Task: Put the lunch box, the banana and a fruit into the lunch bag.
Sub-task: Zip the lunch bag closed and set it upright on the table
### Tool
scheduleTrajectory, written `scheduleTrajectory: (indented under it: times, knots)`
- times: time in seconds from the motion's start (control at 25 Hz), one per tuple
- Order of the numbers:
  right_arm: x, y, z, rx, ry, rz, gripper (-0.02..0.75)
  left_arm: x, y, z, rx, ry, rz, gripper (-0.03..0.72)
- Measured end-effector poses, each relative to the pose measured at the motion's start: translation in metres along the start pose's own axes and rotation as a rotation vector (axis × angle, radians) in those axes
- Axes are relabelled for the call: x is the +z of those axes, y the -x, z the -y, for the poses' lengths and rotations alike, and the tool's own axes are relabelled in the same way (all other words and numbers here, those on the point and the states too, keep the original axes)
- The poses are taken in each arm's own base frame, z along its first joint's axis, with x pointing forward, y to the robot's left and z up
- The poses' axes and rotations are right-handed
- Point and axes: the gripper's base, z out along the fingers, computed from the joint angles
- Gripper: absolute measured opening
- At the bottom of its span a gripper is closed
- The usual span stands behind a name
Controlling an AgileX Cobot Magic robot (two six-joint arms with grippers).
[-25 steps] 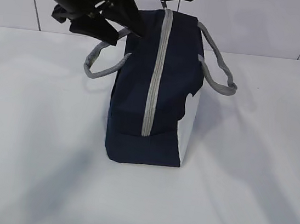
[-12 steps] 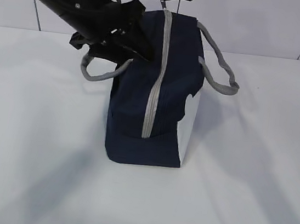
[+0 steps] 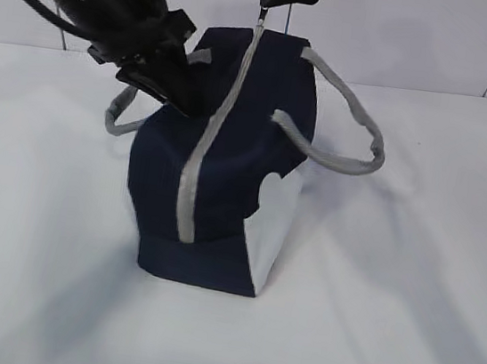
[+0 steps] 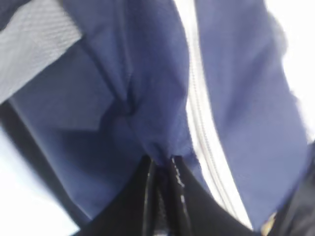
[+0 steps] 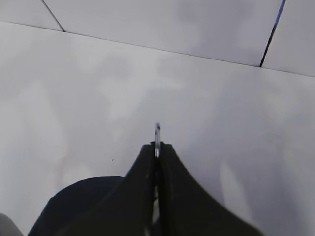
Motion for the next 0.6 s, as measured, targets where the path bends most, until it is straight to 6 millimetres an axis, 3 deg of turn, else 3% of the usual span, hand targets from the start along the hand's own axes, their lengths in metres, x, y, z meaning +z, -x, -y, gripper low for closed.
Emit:
scheduleTrajectory:
  times: [0.28,0.6]
  knots:
    - [0.007,-0.004,0.002,-0.020,-0.006,-0.025,0.018,-0.013,0.002,-0.003,0.147,0.117,-0.072,0.008]
    - [0.036,-0.019,0.029,0.021,-0.046,-0.072,0.018,-0.026,0.002,0.004,0.258,0.141,-0.056,0.007]
